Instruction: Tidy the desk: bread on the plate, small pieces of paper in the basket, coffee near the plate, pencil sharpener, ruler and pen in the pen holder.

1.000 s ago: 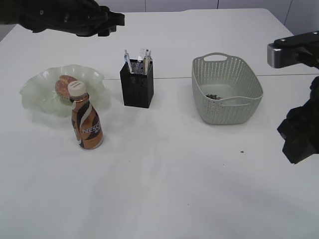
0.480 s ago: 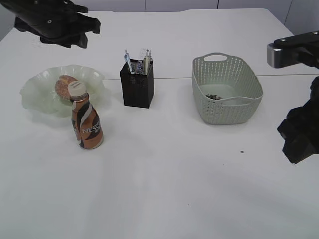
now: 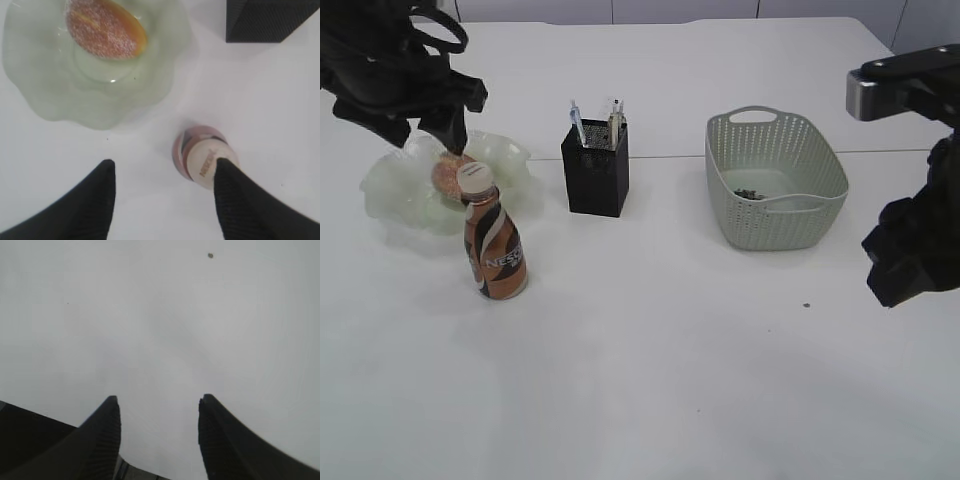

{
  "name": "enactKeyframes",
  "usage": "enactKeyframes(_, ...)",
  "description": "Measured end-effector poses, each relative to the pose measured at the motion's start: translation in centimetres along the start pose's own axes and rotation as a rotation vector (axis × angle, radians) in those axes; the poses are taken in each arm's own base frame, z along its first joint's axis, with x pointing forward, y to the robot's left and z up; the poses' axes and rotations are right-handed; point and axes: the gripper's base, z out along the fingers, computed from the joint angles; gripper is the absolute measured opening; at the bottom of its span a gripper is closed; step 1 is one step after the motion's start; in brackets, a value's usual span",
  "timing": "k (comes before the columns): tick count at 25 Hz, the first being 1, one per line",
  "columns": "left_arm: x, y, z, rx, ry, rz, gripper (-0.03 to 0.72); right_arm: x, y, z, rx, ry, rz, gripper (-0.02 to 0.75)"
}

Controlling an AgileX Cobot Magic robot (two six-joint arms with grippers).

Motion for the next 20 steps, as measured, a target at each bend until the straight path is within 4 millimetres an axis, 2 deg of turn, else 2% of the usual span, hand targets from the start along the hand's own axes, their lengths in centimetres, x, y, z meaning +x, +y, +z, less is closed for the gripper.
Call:
enactKeyframes(3, 0.4, 0.1, -0.1, -0.007, 0.043, 0.004, 0.462, -0.2, 0.0, 0.0, 0.001, -0.021, -0.008, 0.375)
enactKeyframes(8, 0.6, 1.5, 0.1, -0.022, 0.097, -0.038, 0.44, -0.4, -0.7, 0.0, 0.033, -0.043, 0.005, 0.375)
enactKeyframes(12, 0.9, 2.5, 0.2, -0.029, 0.138, -0.072, 0.426, -0.3, -3.4, 0.0, 0.071, -0.05, 0.104, 0.375)
enactKeyframes(16, 1.0, 2.7, -0.7, -0.026, 0.145, -0.076, 0.424, 0.3, -6.5, -0.1, 0.118, -0.039, 0.215, 0.375)
enactKeyframes(20, 1.8, 3.0, -2.1, -0.028, 0.142, -0.068, 0.422, 0.8, -8.0, -0.2, 0.141, -0.02, 0.269, 0.375)
